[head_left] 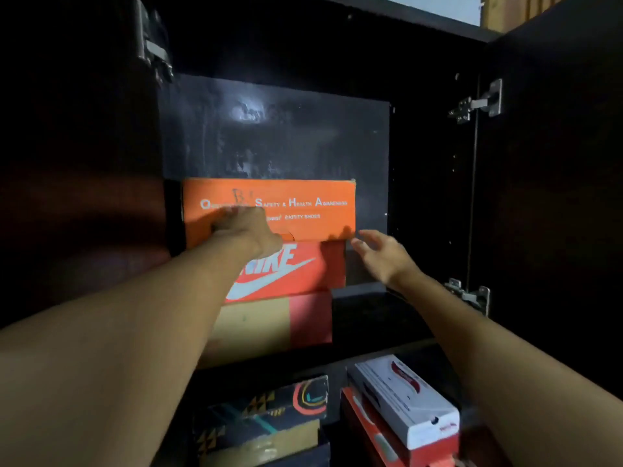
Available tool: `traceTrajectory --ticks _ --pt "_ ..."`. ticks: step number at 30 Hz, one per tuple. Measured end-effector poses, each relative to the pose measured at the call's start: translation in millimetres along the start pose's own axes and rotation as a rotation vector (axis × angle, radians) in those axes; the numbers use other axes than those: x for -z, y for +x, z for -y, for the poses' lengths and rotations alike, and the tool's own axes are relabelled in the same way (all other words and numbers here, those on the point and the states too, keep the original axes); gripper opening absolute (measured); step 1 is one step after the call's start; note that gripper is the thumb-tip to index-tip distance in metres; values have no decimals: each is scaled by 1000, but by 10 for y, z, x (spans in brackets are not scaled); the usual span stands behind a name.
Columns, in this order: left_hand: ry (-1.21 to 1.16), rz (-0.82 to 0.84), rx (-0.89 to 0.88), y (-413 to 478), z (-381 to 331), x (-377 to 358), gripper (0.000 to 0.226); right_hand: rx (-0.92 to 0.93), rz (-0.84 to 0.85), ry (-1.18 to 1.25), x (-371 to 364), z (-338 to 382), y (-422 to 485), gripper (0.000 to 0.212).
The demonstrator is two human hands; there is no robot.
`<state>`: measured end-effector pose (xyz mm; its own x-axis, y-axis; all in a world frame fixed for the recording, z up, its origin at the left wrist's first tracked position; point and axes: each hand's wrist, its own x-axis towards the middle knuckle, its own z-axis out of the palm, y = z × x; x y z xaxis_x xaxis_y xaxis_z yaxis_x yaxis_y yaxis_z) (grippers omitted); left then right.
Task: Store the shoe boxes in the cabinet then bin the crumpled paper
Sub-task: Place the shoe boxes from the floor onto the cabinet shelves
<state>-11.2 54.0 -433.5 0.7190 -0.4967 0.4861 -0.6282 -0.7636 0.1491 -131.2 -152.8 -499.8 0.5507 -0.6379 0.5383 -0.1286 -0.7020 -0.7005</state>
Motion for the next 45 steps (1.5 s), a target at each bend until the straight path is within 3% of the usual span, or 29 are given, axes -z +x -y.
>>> traceTrajectory --ticks 4,8,11,22,28,35,41,45 --pt "-104 106 -293 -638 -508 -416 54 -17 -8 -46 367 -396 -729 43" --pt "-291 344 -431 -1354 -1004 -948 49 -92 -84 -121 730 -971 -1775 42" --pt "-407 430 -549 -1923 -1388 -1323 43 -158 -164 -242 960 -1363 -2613 41" --pt "-742 826 -964 -3929 -3086 -2112 34 -657 -512 -553 2046 -2116 -5403 34" --pt "-785 1053 -1111 -5254 -4013 -2229 30 -888 -722 -631 2666 -2370 -6783 29" --pt "-782 1358 -1109 -6955 -4719 -2337 35 -1206 -1015 -505 3196 -2845 -8314 32" --pt "-751 1627 -824 -8226 -5263 -2531 47 -1406 -1392 -338 3614 -3404 -9259 44" --pt "-746 1704 -699 -8764 -5591 -2807 61 -1375 -1513 -135 3923 -3678 -9621 49"
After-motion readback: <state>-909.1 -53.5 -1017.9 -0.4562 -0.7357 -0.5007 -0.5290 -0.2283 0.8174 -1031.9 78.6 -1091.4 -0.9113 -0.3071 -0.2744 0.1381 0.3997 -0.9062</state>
